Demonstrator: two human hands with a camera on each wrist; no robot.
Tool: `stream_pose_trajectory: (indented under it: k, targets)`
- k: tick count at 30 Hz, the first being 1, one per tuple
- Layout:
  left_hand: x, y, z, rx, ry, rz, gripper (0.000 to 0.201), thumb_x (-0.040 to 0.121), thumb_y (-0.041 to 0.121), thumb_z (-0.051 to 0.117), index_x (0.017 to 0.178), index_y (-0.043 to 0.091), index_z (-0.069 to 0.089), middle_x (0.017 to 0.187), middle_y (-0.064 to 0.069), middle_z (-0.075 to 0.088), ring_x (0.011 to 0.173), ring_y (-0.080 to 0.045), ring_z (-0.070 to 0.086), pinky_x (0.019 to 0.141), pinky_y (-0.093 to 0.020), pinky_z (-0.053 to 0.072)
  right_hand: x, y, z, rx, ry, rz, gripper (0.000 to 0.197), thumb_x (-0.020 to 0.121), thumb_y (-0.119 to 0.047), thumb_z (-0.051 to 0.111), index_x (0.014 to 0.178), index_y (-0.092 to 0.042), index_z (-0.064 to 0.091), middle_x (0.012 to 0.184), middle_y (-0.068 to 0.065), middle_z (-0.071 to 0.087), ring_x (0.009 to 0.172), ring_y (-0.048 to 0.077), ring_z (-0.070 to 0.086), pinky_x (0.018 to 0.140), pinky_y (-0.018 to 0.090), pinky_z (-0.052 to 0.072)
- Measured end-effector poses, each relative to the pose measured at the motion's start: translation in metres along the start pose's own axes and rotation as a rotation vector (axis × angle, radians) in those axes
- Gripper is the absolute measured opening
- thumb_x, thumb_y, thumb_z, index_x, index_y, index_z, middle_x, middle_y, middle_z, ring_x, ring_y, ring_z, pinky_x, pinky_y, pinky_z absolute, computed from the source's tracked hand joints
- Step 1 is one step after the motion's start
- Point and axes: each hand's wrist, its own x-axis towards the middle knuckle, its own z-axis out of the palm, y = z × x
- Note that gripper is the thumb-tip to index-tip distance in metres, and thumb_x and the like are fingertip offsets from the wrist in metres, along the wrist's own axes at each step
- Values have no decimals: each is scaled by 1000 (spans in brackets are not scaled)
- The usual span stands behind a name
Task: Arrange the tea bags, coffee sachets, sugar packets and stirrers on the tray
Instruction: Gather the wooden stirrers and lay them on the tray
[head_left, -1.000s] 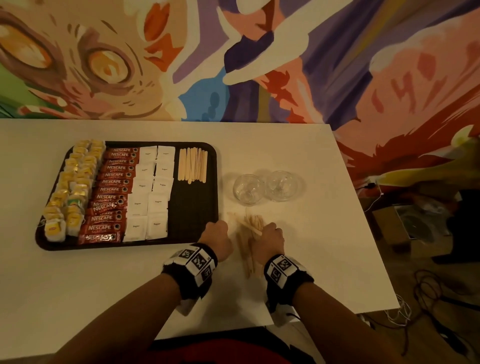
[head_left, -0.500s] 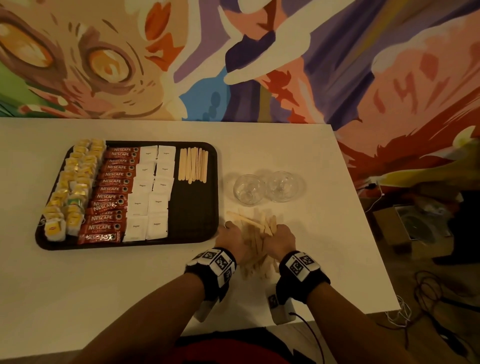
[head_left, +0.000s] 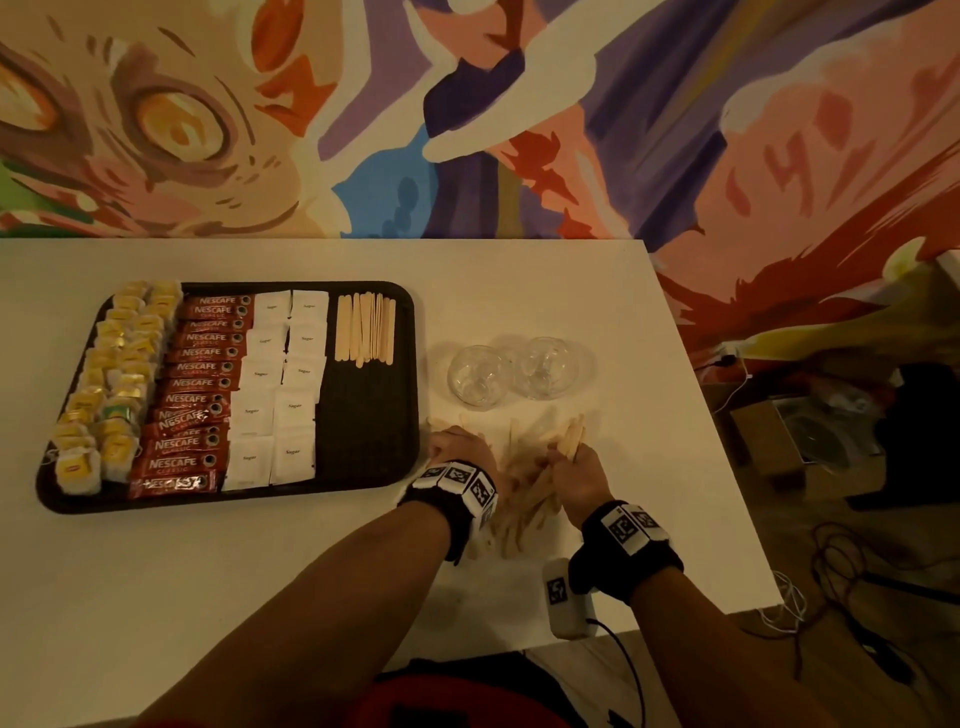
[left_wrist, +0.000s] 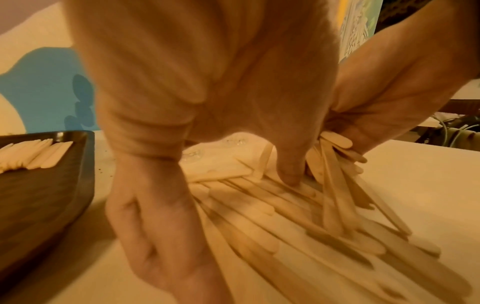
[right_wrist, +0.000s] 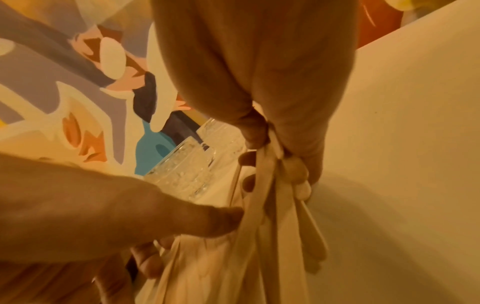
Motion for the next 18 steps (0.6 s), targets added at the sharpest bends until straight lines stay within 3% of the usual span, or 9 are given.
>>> stream_pose_trajectory:
  k: [3,5,8,11,15,18]
  targets:
    - [0,-2,-3,-13,-1,11,72,90,52,51,132,-5,39,127,-21,46,111,-28,49,58,-28,25,10,1,-4,80,24,18,15,102,-6,42,91,-4,51,81,16,56,64,27,60,38,21,41]
    - [2,-5,-2,-83,-10,27,76,87,48,58,133,-8,36,128,-20,43,113,-30,47,56,-27,24,18,2,-4,113,44,42,16,104,-13,39,96,-5,50,79,15,55,64,27,60,35,19,39]
    - [4,-7,5,-172,3,-21,84,83,43,62,139,-9,27,131,-22,39,116,-31,46,76,-29,41,22,3,-4,187,72,88,15,105,-18,40,107,-5,48,77,9,54,59,24,58,45,26,43]
    - [-4,-9,15,-235,64,-30,83,90,41,57,143,-10,19,137,-26,32,120,-33,45,96,-34,45,25,6,0,305,77,119,11,105,-20,39,105,-9,42,76,6,48,53,22,52,53,35,47]
    - [-11,-11,26,-200,104,-28,88,87,51,60,141,-9,23,134,-24,33,118,-36,45,97,-40,44,25,9,6,425,83,125,7,106,-18,37,107,-12,40,74,5,44,51,19,46,53,35,46]
    - [-8,-13,23,-69,89,-25,60,92,28,61,135,-5,36,129,-22,43,114,-29,51,92,-35,47,24,9,7,424,84,117,6,106,-17,37,107,-12,40,75,5,43,54,19,45,53,34,45]
